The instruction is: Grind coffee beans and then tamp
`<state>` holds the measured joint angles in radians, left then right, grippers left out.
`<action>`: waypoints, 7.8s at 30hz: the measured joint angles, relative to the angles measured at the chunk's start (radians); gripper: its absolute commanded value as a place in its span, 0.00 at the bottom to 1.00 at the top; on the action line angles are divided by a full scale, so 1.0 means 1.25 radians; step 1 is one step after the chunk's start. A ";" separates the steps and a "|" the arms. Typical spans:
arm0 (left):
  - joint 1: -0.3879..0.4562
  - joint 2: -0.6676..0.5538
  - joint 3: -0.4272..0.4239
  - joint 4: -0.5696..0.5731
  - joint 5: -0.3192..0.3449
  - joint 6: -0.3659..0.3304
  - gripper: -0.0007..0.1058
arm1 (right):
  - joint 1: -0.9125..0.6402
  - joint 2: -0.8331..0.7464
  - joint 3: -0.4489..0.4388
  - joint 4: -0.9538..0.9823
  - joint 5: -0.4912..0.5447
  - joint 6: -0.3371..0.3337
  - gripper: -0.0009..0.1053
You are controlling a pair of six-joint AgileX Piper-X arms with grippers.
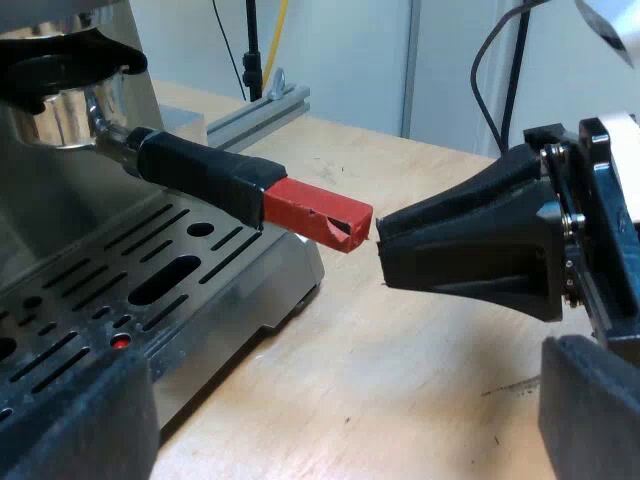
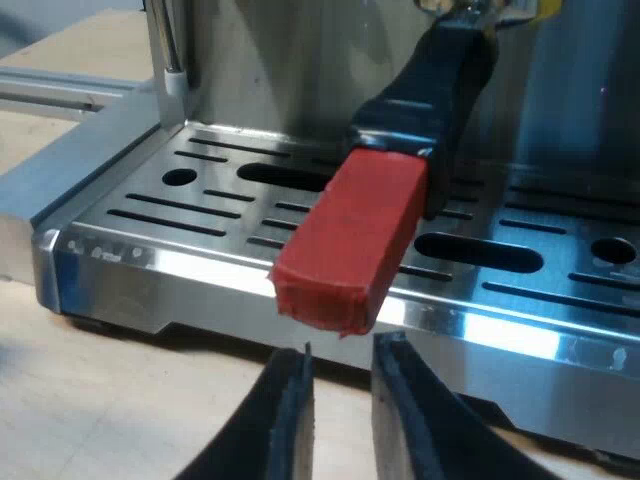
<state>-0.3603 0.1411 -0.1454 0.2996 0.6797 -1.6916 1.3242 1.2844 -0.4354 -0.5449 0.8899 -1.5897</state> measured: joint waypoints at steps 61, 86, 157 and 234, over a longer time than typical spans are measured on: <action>0.000 0.000 0.000 0.000 0.000 0.000 0.75 | -0.019 0.003 0.001 -0.034 0.136 -0.113 0.19; 0.000 0.000 0.000 -0.001 0.012 0.000 0.75 | 0.171 -0.182 -0.024 0.050 0.302 -0.152 0.33; 0.000 0.000 0.000 -0.013 0.053 -0.005 0.75 | -0.309 0.025 -0.419 0.827 -0.445 0.215 0.67; 0.000 0.000 -0.079 -0.007 0.060 -0.053 0.75 | -0.068 -0.172 -0.339 1.020 -0.349 0.273 0.01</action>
<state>-0.3603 0.1411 -0.2445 0.2908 0.7546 -1.7585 1.2390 1.0690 -0.8598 0.7298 0.4537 -1.2485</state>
